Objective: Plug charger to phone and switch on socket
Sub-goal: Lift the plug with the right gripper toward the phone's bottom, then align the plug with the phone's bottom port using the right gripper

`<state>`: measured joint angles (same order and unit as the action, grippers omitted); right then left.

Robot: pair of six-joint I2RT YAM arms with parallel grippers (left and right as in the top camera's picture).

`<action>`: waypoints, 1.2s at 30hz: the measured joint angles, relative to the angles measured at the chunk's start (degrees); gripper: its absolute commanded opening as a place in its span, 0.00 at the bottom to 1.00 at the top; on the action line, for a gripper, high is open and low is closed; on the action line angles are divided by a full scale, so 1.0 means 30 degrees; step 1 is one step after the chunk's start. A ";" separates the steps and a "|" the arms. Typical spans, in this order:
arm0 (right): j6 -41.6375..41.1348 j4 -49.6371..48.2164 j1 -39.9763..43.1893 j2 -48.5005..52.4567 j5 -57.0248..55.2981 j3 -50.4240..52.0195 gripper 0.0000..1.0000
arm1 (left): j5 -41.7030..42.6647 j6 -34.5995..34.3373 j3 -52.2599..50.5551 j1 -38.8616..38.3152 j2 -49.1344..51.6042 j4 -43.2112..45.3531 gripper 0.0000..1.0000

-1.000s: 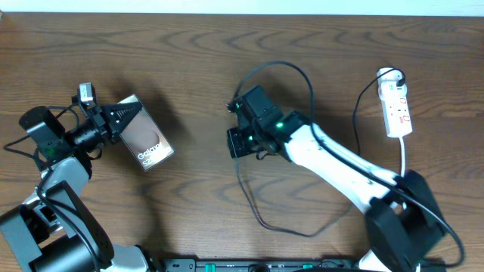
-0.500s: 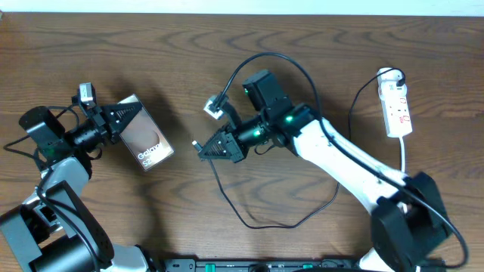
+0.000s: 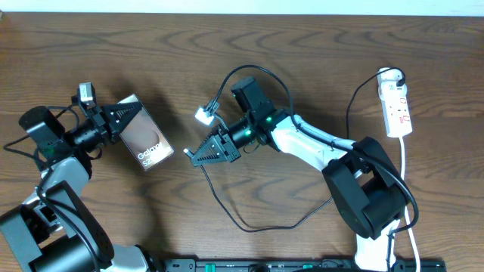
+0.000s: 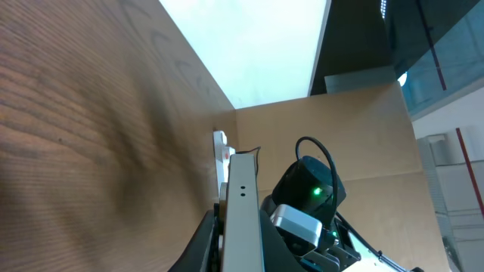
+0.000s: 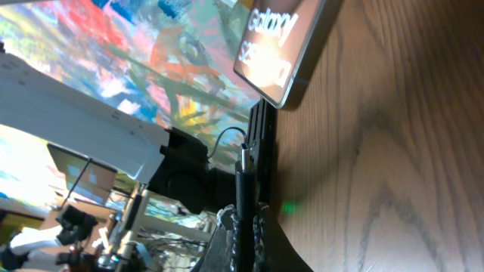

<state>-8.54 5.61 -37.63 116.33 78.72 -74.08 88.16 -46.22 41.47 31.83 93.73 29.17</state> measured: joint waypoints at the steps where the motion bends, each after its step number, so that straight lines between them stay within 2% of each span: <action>1: 0.0007 -0.0357 0.0000 0.0066 0.0073 0.0000 0.01 | -0.0036 0.0000 0.0000 0.0000 0.0000 0.0000 0.07; 13: -0.0430 -0.1894 -0.0015 0.0364 -0.0131 0.0000 0.01 | -0.1494 0.0000 0.0000 0.0000 0.0000 0.0095 0.08; 17: -0.1501 -0.3067 -0.0015 0.0379 -0.0474 0.0000 0.01 | -0.1938 -0.0219 -0.0015 0.0000 0.0000 0.1297 0.07; 22: -0.3679 -0.4947 -0.0015 0.0393 -0.0736 0.0000 0.01 | -0.2062 -0.1756 -0.0146 0.0000 0.0000 0.4677 0.07; 26: -0.5224 -0.5931 -0.0015 0.0401 -0.0816 0.0000 0.01 | -0.2375 -0.3956 -0.0211 0.0000 0.0000 0.7868 0.07; 36: -0.6484 -0.7577 -0.0044 0.0437 -0.0678 0.0000 0.01 | -0.2885 -0.6841 -0.0211 0.0000 0.0000 0.8947 0.08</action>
<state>-27.99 -17.12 -37.76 117.64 76.69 -74.08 79.50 -66.74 40.84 31.83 93.73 56.01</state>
